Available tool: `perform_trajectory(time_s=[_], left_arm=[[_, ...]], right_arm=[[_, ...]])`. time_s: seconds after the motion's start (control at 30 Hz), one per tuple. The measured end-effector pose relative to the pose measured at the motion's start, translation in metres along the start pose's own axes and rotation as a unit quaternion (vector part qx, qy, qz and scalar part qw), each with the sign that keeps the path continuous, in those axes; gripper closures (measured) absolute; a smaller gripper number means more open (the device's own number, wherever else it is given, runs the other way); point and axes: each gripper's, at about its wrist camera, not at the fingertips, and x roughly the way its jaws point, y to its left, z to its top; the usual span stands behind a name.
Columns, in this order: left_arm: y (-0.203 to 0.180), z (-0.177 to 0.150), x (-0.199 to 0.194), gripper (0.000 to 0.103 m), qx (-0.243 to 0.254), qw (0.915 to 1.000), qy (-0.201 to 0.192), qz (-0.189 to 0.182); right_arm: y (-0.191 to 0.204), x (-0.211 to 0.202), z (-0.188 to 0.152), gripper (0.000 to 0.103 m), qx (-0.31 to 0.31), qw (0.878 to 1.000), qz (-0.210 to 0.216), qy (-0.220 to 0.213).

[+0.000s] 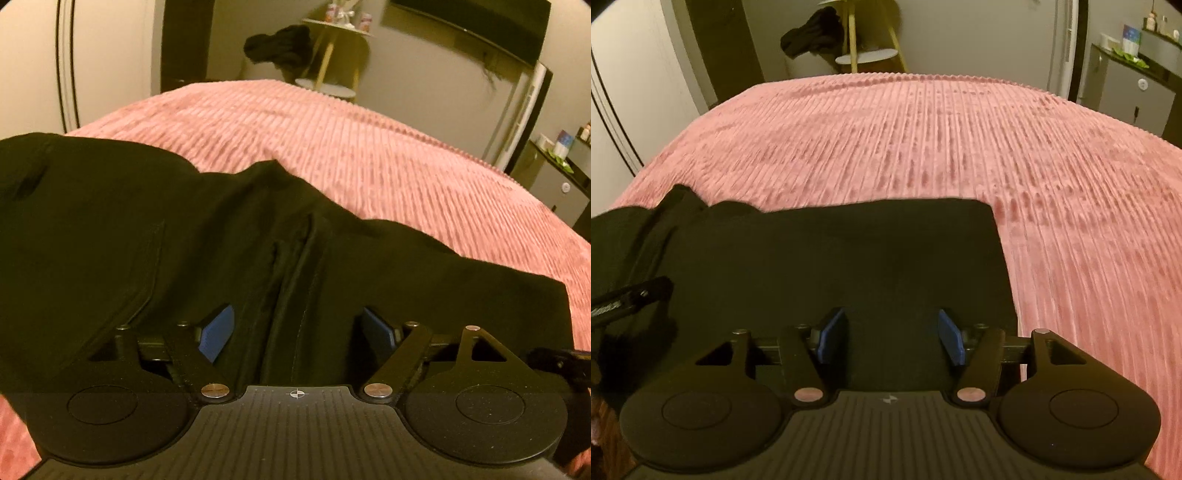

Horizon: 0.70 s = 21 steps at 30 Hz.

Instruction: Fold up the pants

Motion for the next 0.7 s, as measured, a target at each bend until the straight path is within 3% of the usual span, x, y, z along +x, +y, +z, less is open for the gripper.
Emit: perform_trajectory(time_s=[0.2,0.4,0.5,0.7], left_arm=[[0.003,-0.003,-0.010,0.020,-0.017,0.9997,0.007,0.014],[0.012,-0.003,-0.020,0.017,-0.048,0.9984,0.017,0.023],[0.016,-0.004,-0.026,0.014,-0.073,0.9968,0.029,0.018],[0.015,-0.009,-0.033,0.008,-0.076,0.9954,0.046,0.037]], right_arm=[[0.035,-0.014,-0.026,0.037,-0.077,0.995,-0.060,0.021],[0.039,-0.016,-0.030,0.035,-0.098,0.993,-0.060,0.021],[0.040,-0.011,-0.030,0.029,-0.105,0.992,-0.064,0.029],[0.039,-0.002,-0.027,0.005,-0.106,0.990,-0.086,0.041]])
